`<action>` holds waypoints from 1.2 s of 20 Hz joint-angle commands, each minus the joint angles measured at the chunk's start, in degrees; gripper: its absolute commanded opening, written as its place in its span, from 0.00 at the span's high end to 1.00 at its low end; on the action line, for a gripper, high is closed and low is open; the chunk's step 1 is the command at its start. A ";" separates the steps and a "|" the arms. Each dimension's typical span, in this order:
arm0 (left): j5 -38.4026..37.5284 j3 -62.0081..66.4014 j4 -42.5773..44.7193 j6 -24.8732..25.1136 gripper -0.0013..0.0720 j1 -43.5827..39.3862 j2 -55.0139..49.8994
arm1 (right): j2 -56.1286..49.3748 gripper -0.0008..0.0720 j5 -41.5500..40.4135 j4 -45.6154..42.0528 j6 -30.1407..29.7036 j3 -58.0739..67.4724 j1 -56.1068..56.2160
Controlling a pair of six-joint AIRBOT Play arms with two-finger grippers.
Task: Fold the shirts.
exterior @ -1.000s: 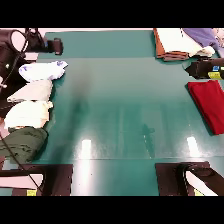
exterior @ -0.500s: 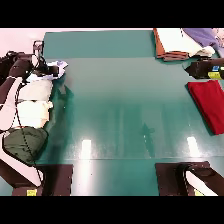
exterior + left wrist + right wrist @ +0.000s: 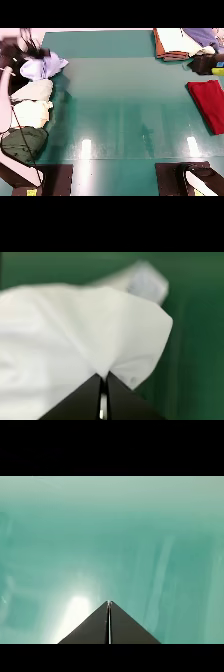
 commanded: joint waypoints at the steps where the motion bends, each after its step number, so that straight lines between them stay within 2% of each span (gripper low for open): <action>1: 0.17 6.08 -0.28 5.09 0.95 -3.72 12.28 | 0.02 0.97 -0.48 0.04 0.00 6.93 0.04; 4: -0.33 6.05 -0.31 8.83 0.95 -10.43 24.30 | 0.02 0.97 -0.79 0.00 -0.02 12.98 0.02; 7: -3.61 6.08 -0.44 10.93 0.95 -20.04 29.73 | 0.02 0.97 -0.72 0.02 0.00 16.92 0.04; 11: -3.17 -1.27 -2.69 11.02 0.94 -36.17 29.18 | 0.02 0.97 -0.07 0.04 -0.02 19.26 0.02; 15: -1.31 -5.90 -15.93 16.33 0.94 -48.17 20.24 | 0.33 0.97 0.52 0.11 0.00 19.69 0.04; 16: -0.28 -5.90 -18.58 17.40 0.72 -49.53 17.73 | 0.33 0.97 0.94 0.11 0.00 19.69 0.04; 17: 0.76 -5.90 -20.17 17.09 0.32 -49.94 15.61 | 0.31 0.97 1.86 0.09 0.00 19.69 0.04; 20: -1.88 -5.49 -19.89 12.59 0.29 -45.07 14.58 | 0.31 0.97 4.26 0.07 0.00 19.69 0.04; 24: -16.11 -5.29 -20.02 6.03 0.30 -25.70 17.00 | 0.31 0.97 4.42 0.09 0.00 19.69 0.04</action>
